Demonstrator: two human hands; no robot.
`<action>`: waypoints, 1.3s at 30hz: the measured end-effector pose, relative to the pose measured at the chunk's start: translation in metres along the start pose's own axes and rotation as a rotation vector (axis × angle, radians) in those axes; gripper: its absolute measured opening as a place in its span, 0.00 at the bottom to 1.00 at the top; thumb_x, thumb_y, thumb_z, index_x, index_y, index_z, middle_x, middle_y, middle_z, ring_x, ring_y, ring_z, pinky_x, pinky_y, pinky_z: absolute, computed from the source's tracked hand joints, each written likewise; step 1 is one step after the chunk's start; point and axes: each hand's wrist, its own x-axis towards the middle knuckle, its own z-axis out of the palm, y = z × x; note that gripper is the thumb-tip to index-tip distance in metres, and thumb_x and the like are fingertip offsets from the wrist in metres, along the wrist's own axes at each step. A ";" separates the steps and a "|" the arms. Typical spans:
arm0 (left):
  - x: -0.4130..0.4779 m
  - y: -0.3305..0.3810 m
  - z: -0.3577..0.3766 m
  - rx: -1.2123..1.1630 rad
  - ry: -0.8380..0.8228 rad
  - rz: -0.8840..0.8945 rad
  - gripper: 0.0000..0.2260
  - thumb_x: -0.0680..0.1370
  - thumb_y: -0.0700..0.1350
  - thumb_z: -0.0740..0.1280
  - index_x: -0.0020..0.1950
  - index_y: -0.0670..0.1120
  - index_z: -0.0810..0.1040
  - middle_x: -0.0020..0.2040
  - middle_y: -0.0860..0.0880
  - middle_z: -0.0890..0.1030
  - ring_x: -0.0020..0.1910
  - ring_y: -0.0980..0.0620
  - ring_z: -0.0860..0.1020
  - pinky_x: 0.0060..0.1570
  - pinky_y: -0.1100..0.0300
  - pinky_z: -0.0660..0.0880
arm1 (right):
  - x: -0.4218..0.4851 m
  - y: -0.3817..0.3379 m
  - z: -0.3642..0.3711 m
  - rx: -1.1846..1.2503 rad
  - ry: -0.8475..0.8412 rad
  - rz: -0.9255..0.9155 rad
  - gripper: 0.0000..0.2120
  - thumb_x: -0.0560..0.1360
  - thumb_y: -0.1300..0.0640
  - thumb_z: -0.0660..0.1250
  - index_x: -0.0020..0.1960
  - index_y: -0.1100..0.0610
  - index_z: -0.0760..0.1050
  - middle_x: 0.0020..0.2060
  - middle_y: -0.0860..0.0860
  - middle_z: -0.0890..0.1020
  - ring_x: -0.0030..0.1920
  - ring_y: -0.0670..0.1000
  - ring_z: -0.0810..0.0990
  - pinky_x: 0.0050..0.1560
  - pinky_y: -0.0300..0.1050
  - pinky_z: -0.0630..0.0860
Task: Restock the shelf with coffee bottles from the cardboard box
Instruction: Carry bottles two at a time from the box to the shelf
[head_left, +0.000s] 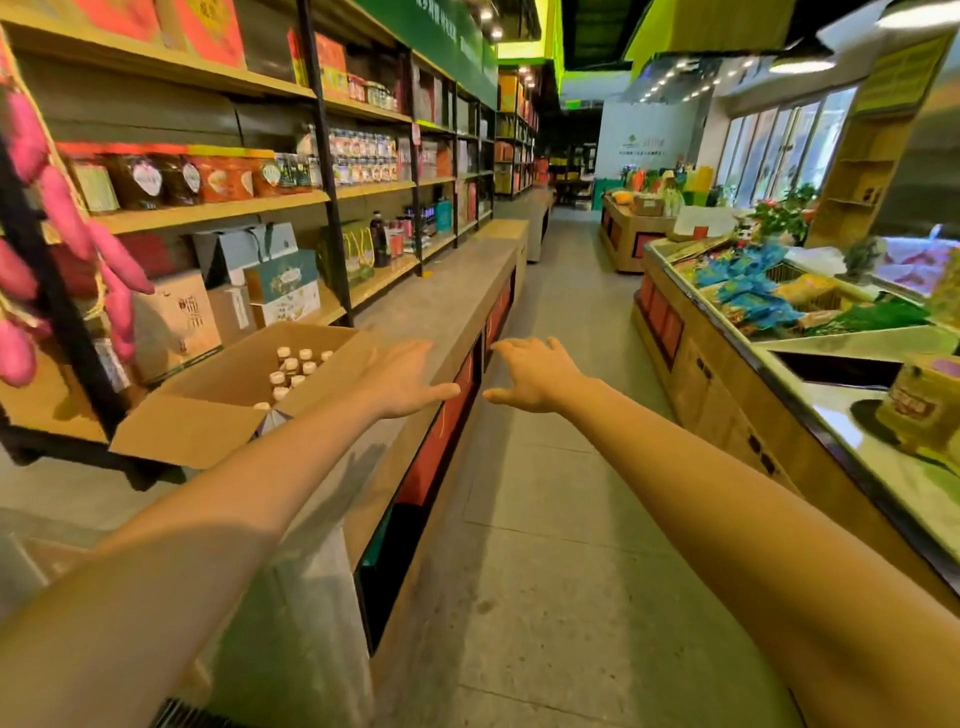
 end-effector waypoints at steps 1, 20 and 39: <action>0.018 -0.003 0.004 -0.001 -0.001 -0.011 0.36 0.76 0.61 0.63 0.76 0.42 0.57 0.75 0.43 0.62 0.73 0.45 0.61 0.70 0.51 0.58 | 0.018 0.008 0.004 0.009 0.004 -0.014 0.33 0.75 0.40 0.62 0.72 0.58 0.61 0.71 0.54 0.67 0.70 0.58 0.65 0.68 0.58 0.59; 0.303 -0.208 0.062 -0.065 0.020 -0.282 0.36 0.75 0.61 0.64 0.76 0.45 0.55 0.76 0.45 0.61 0.74 0.45 0.59 0.73 0.45 0.55 | 0.415 0.003 0.075 0.114 -0.001 -0.316 0.36 0.75 0.40 0.63 0.75 0.56 0.55 0.73 0.56 0.63 0.73 0.58 0.62 0.71 0.57 0.56; 0.305 -0.406 0.107 -0.116 0.069 -1.059 0.35 0.76 0.59 0.62 0.76 0.45 0.53 0.76 0.44 0.59 0.74 0.45 0.61 0.72 0.52 0.60 | 0.643 -0.175 0.163 0.327 -0.145 -0.924 0.32 0.75 0.41 0.63 0.74 0.53 0.60 0.72 0.53 0.67 0.71 0.56 0.65 0.71 0.54 0.63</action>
